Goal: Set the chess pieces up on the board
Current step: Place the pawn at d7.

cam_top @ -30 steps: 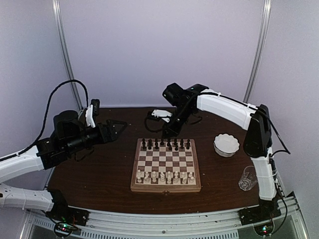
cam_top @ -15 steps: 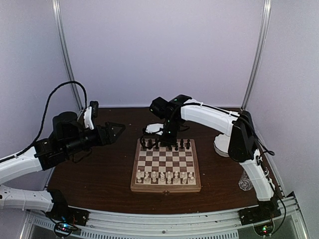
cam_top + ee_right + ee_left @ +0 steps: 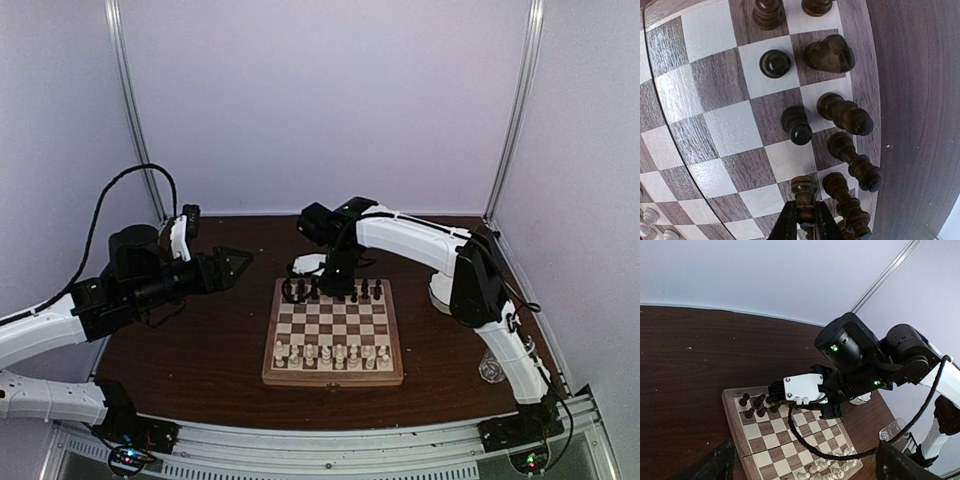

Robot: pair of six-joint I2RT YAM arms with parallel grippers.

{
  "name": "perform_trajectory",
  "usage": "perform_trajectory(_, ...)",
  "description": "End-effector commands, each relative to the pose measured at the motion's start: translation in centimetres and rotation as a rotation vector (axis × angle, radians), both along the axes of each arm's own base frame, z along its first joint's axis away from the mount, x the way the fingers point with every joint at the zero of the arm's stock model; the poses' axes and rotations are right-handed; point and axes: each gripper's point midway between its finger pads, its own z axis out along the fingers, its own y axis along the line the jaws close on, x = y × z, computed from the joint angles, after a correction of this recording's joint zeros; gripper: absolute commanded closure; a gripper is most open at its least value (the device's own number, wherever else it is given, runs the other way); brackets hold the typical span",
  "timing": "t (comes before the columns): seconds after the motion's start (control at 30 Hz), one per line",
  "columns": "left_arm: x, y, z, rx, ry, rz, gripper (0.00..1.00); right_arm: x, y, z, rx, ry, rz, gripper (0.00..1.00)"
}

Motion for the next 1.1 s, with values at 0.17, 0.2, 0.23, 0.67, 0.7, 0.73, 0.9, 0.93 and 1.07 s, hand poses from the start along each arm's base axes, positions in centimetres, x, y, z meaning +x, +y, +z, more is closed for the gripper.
perform_trajectory(0.17, 0.2, -0.2, -0.4, 0.002, -0.013, 0.002, 0.02, -0.5, 0.8, -0.3, -0.016, -0.004, 0.022, 0.89)
perform_trajectory(0.2, 0.2, -0.2, -0.4, 0.002, -0.012, 0.002, 0.03, -0.5, 0.8, -0.5, -0.019, -0.003, 0.022, 0.88)
perform_trajectory(0.23, 0.2, -0.2, -0.3, 0.002, -0.012, 0.001, 0.02, -0.5, 0.8, -0.7, -0.021, 0.0, 0.021, 0.88)
perform_trajectory(0.67, 0.2, -0.2, -0.7, -0.001, -0.001, 0.003, 0.02, -0.4, 0.9, -0.9, -0.023, -0.003, 0.015, 0.84)
perform_trajectory(0.7, 0.2, -0.2, -0.8, -0.001, 0.0, 0.001, 0.02, -0.4, 0.9, -0.9, -0.023, -0.003, 0.015, 0.83)
perform_trajectory(0.73, 0.2, -0.3, -0.8, -0.001, 0.0, 0.0, 0.02, -0.4, 0.9, -1.0, -0.025, -0.002, 0.015, 0.83)
perform_trajectory(0.9, 0.2, -0.3, -0.7, -0.002, 0.002, -0.001, 0.02, -0.4, 0.9, -1.1, -0.025, -0.002, 0.013, 0.81)
perform_trajectory(0.93, 0.2, -0.3, -0.8, -0.002, 0.002, -0.002, 0.02, -0.4, 0.9, -1.2, -0.026, -0.002, 0.013, 0.81)
perform_trajectory(1.07, 0.2, -0.3, -0.9, -0.002, 0.005, -0.002, 0.02, -0.4, 1.0, -1.1, -0.023, -0.004, 0.014, 0.81)
